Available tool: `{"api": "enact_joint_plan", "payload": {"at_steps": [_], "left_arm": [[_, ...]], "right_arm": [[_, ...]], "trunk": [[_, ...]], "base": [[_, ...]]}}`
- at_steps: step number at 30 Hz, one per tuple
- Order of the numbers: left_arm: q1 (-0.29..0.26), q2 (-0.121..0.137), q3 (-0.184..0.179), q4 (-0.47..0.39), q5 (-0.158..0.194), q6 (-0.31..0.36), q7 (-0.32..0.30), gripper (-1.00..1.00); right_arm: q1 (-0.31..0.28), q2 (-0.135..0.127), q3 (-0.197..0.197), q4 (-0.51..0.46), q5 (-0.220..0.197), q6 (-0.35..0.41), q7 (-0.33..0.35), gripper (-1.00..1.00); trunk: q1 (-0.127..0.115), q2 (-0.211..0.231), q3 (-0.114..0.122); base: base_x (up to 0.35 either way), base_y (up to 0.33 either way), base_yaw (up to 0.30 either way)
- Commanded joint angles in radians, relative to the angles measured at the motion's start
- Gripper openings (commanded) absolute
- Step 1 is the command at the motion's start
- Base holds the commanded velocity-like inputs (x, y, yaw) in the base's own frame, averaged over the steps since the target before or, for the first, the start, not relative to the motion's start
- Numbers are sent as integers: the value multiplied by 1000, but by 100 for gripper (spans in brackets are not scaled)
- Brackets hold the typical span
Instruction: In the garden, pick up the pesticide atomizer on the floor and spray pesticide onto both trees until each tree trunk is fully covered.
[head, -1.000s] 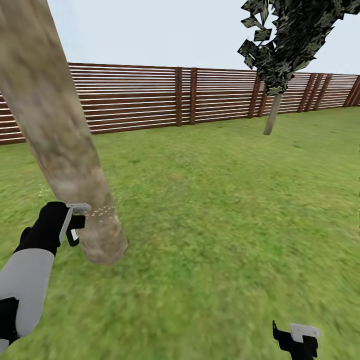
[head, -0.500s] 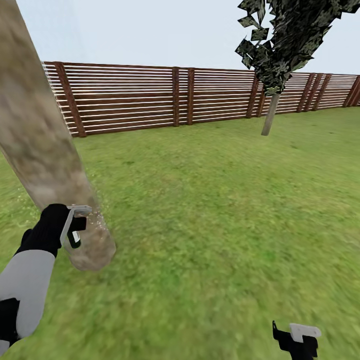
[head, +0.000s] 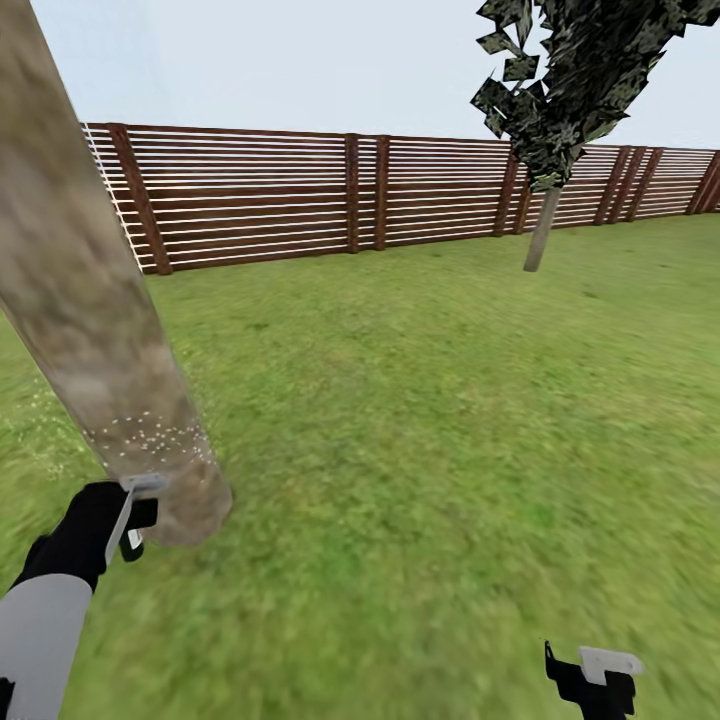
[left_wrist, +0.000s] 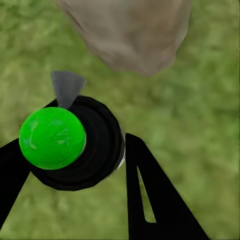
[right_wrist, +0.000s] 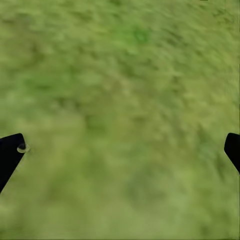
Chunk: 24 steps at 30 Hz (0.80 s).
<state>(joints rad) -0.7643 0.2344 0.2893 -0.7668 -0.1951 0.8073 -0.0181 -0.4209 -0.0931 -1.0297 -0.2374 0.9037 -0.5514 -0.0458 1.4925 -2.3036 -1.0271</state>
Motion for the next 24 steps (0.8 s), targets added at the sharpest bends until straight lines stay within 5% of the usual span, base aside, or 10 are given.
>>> {"api": "enact_joint_plan", "payload": {"at_steps": [1, 4, 10, 24], "left_arm": [[2, 2, 6, 13, -4, -3, 0, -100], [6, 5, 55, 25, -9, -31, 1, -100], [21, 1, 60, 24, -12, -46, 3, -100], [22, -11, 56, 14, -10, -46, 3, -100]], "right_arm": [[-1, 0, -6, 1, 11, -4, -5, 100], [-1, 1, -6, 1, 11, -4, -5, 100], [-1, 1, -6, 1, 11, -4, -5, 100], [-1, 1, -6, 1, 11, -4, -5, 100]], "trunk": [[0, 0, -1], [0, 0, -1], [0, 0, -1], [0, 0, -1]], "base": [[194, 236, 0], [177, 285, 54], [75, 119, 243], [0, -265, 6]]}}
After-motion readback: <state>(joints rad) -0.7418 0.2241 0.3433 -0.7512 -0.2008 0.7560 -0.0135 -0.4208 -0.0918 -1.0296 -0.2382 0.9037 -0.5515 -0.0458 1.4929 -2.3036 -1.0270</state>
